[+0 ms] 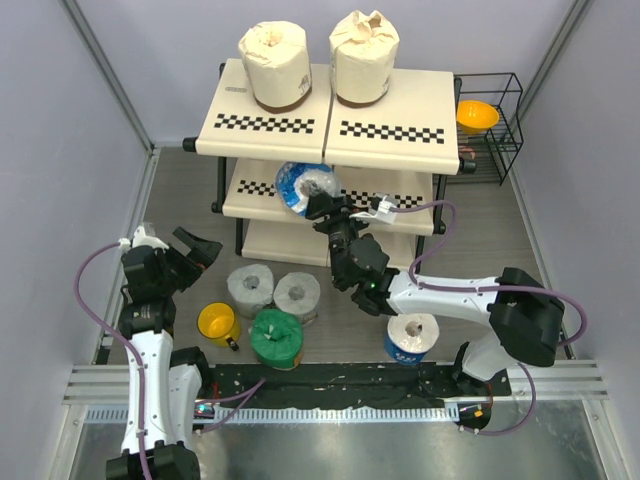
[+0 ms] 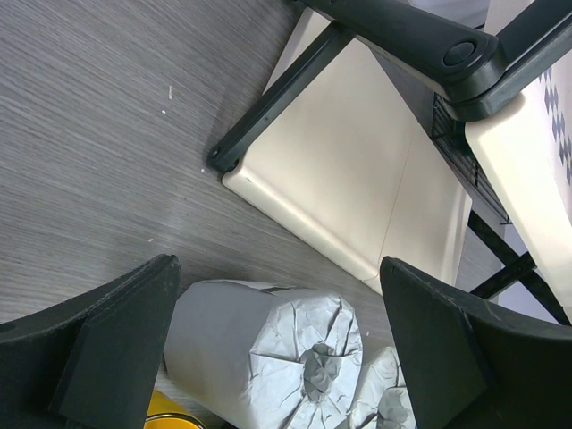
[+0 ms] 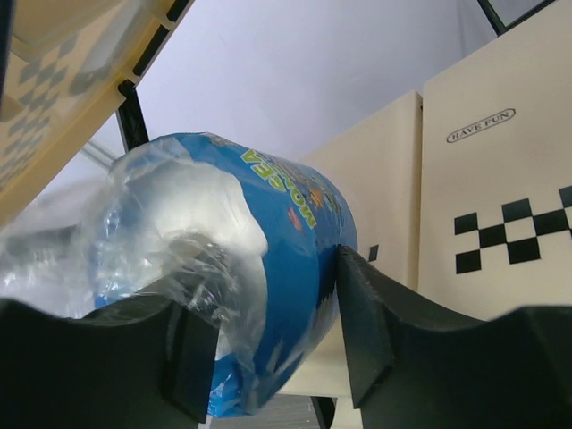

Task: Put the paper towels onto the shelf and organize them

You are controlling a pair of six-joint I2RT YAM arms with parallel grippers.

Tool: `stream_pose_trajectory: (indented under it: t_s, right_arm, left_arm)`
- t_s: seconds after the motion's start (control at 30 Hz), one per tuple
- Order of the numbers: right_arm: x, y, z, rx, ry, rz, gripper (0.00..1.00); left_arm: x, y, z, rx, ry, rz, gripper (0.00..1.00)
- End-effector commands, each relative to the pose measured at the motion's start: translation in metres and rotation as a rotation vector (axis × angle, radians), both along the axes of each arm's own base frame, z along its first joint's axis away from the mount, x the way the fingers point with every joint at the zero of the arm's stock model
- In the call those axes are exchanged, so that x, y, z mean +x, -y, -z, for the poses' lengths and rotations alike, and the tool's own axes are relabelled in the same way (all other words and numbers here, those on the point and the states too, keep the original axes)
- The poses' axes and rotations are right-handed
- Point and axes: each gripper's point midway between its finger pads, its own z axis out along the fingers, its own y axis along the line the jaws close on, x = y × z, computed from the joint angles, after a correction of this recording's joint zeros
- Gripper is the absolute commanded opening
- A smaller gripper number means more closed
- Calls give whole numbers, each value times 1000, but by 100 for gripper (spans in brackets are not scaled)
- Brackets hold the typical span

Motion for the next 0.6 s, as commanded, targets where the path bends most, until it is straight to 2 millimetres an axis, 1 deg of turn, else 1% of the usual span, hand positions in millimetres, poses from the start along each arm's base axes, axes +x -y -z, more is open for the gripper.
stream_pose_trajectory:
  t_s: [0.0,0.1,0.2,0.43,0.57]
  right_arm:
    - [2,7,-40,123,54,26,58]
    - [2,8,-39,122,53,31,64]
    - [2,9,-40,120,55,29,66]
    - [-2,9,-44,118,70,4,67]
    - [-10,13,-44,120,78,-39,68]
  left_arm:
    - [4,2,-8,-7,37,14,100]
    - [3,2,-7,-8,37,16,100]
    - [3,2,-8,-7,40,16,100]
    - [4,2,-9,-6,41,14,100]
    - [3,2,-8,-6,41,13,100]
